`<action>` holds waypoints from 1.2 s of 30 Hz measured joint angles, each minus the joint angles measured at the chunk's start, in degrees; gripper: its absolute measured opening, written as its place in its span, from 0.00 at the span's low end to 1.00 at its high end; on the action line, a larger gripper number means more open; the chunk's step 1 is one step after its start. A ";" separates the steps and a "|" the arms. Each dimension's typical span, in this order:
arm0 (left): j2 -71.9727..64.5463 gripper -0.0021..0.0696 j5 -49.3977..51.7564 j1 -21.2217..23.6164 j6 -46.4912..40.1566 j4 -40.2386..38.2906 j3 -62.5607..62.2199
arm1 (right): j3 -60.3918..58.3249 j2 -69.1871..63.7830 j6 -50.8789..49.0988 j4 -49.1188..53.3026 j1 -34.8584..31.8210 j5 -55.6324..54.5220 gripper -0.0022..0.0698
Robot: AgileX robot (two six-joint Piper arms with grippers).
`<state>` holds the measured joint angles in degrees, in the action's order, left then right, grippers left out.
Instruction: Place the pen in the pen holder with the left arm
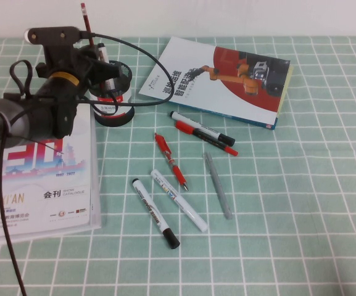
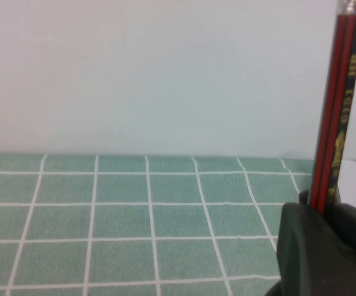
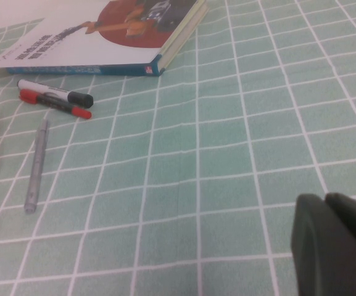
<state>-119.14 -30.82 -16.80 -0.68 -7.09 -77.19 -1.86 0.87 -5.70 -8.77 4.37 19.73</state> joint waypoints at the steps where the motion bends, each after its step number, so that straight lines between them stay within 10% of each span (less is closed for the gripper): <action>1: 0.00 0.06 0.13 0.00 0.00 0.00 0.00 | 0.00 0.00 0.00 0.00 0.00 0.00 0.00; 25: 6.56 0.44 8.08 0.00 -8.04 -2.83 0.00 | 0.00 0.00 0.00 0.00 0.00 0.00 0.00; 30: 15.46 0.37 19.30 0.00 -10.08 -2.83 0.00 | 0.00 0.00 0.00 0.00 0.00 0.00 0.00; 36: 28.77 0.07 33.63 0.00 -10.31 -2.72 0.00 | 0.00 0.00 0.00 0.00 0.00 0.00 0.00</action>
<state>-90.38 2.81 -16.80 -10.99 -9.81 -77.19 -1.86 0.87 -5.70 -8.77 4.37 19.73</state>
